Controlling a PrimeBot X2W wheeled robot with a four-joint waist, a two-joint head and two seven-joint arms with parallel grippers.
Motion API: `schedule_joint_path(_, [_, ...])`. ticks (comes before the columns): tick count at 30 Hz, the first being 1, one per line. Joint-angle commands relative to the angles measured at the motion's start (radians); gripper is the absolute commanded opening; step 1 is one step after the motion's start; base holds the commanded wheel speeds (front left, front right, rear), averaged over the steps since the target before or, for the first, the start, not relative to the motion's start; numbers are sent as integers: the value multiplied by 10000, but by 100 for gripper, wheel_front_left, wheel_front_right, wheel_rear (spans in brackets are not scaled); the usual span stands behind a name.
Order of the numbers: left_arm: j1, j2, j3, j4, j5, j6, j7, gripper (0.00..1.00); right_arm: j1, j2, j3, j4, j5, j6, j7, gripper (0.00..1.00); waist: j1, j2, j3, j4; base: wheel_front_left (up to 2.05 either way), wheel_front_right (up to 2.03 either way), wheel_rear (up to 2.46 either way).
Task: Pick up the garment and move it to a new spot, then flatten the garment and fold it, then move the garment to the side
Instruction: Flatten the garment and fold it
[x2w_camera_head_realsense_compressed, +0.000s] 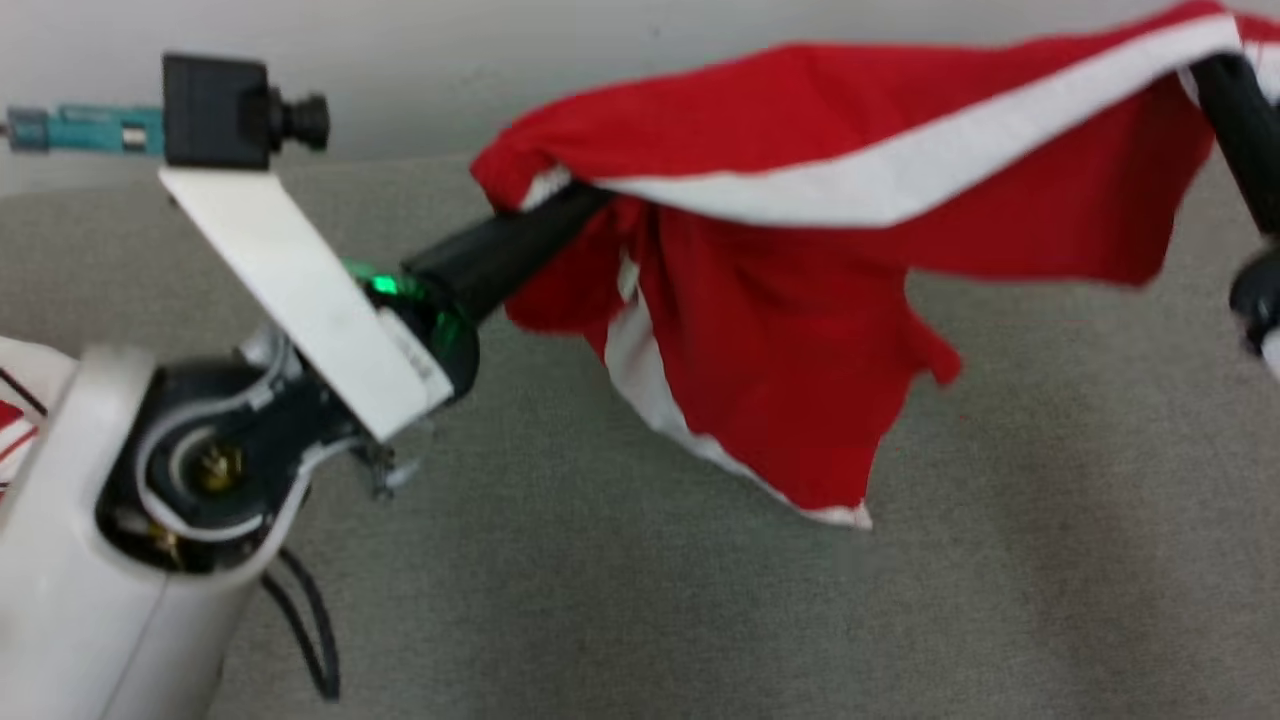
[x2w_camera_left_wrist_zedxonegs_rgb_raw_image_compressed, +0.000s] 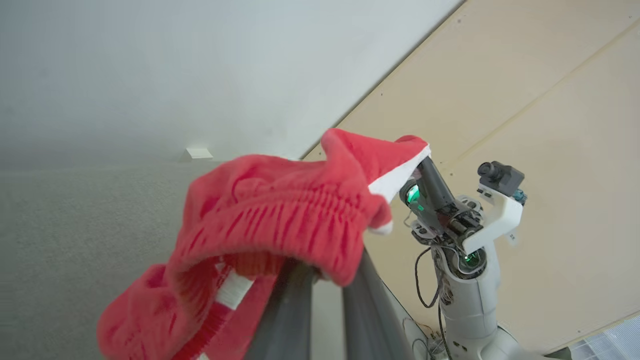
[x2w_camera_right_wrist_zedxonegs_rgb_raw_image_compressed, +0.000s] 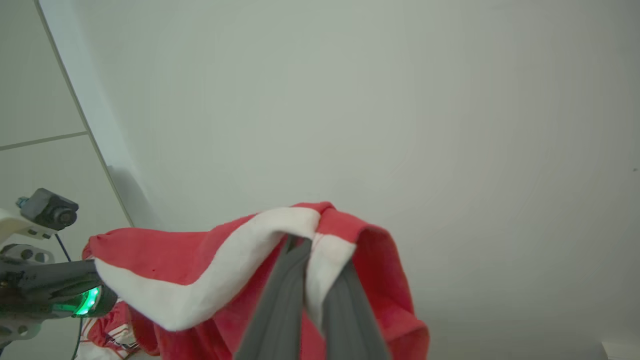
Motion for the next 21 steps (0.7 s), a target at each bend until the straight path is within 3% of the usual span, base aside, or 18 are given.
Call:
schedule_joint_path(1, [-814, -187, 12, 705, 322, -169, -129, 2, -1189, 597, 97, 754, -396, -23, 129, 0, -1, -1, 1215, 64, 0, 0, 0])
schedule_joint_path(2, [-1270, -304, 29, 1180, 438, -276, -258, 13, -1844, 954, 204, 1173, -590, -21, 173, 0, -1, -1, 1436, 86, 0, 0, 0])
schedule_joint_path(4, [-2195, -597, 38, 2192, 768, -575, -568, 22, -3129, 1567, 247, 2121, -1076, -21, 151, 0, -1, -1, 1851, 126, 0, 0, 0])
schedule_joint_path(5, [-2195, -597, 38, 2192, 768, -575, -568, 22, -3129, 1567, 247, 2121, -1076, -21, 151, 0, -1, -1, 1851, 126, 0, 0, 0])
schedule_joint_path(6, [-2636, -722, 69, 2687, 960, -646, -747, 28, -3723, 1788, 322, 2484, -1318, -21, 129, 0, -1, -1, 2064, 137, 0, 0, 0])
schedule_joint_path(11, [-4544, -1331, 36, 5028, 1832, -1629, -1951, 15, -5940, 2405, 743, 4215, -2319, -23, -543, 0, -1, -1, 2738, 96, 0, 0, 0])
schedule_joint_path(13, [-5055, -1511, 50, 5899, 2110, -2018, -2419, 0, -6421, 2492, 926, 4804, -2417, -23, -762, 0, -1, -1, 2922, 59, 0, 0, 0])
schedule_joint_path(17, [-5122, -1813, -233, 7093, 2250, -2639, -2934, 0, -6137, 2339, 1587, 5299, -2170, -21, -1148, 0, -1, -1, 3030, 38, 0, 0, 0])
schedule_joint_path(21, [-4129, -1714, -837, 7498, 2359, -2922, -3229, 0, -4804, 1805, 2382, 4942, -1622, -21, -1601, 0, -1, -1, 2828, 58, 0, 0, 0])
